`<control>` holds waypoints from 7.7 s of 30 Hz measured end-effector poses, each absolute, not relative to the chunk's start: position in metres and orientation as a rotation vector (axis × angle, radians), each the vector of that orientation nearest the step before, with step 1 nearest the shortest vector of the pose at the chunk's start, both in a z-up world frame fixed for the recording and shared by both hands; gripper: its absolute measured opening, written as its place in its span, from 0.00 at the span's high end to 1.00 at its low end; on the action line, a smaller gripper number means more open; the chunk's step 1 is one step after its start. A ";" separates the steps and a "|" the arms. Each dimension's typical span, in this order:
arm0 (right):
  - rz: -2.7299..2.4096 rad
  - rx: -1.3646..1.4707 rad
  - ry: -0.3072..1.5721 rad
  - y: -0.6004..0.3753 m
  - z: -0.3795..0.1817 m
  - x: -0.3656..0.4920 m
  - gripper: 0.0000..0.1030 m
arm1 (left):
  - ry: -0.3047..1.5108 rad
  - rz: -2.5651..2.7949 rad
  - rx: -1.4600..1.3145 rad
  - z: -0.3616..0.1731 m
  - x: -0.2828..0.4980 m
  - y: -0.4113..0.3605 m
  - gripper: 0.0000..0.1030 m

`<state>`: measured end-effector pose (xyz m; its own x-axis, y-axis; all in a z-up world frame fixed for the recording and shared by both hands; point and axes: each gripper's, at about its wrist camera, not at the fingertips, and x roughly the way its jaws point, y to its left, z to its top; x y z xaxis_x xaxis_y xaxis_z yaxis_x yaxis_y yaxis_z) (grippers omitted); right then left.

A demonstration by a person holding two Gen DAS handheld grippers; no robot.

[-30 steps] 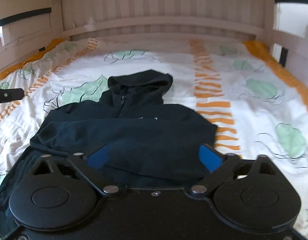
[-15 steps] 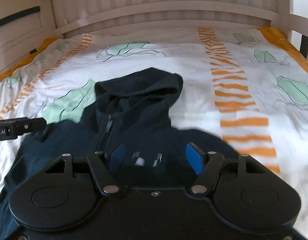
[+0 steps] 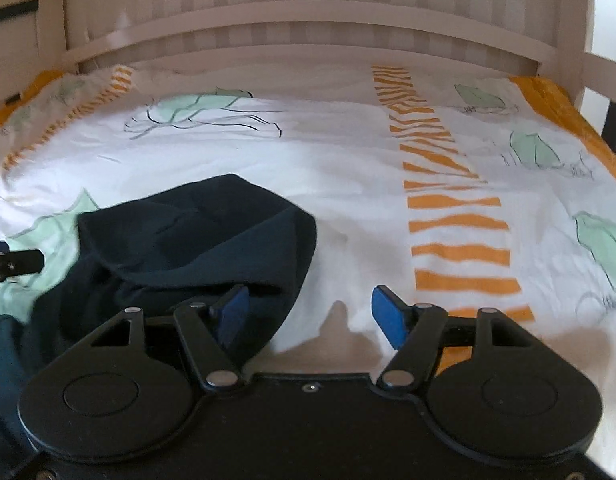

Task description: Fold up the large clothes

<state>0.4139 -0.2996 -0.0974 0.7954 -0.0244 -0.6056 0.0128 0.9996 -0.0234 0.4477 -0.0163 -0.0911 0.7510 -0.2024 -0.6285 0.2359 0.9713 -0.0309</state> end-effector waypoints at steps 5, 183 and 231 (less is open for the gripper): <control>-0.036 -0.076 0.660 -0.297 -0.104 0.439 0.34 | 0.676 -0.277 0.105 -0.099 0.457 -0.027 0.23; 0.517 -0.478 0.183 -0.219 -0.024 0.244 0.84 | 0.808 -0.640 -0.166 -0.102 0.370 0.012 0.01; 0.176 0.409 0.744 -0.283 -0.099 0.261 0.77 | 0.869 -0.558 -0.339 -0.103 0.313 0.022 0.89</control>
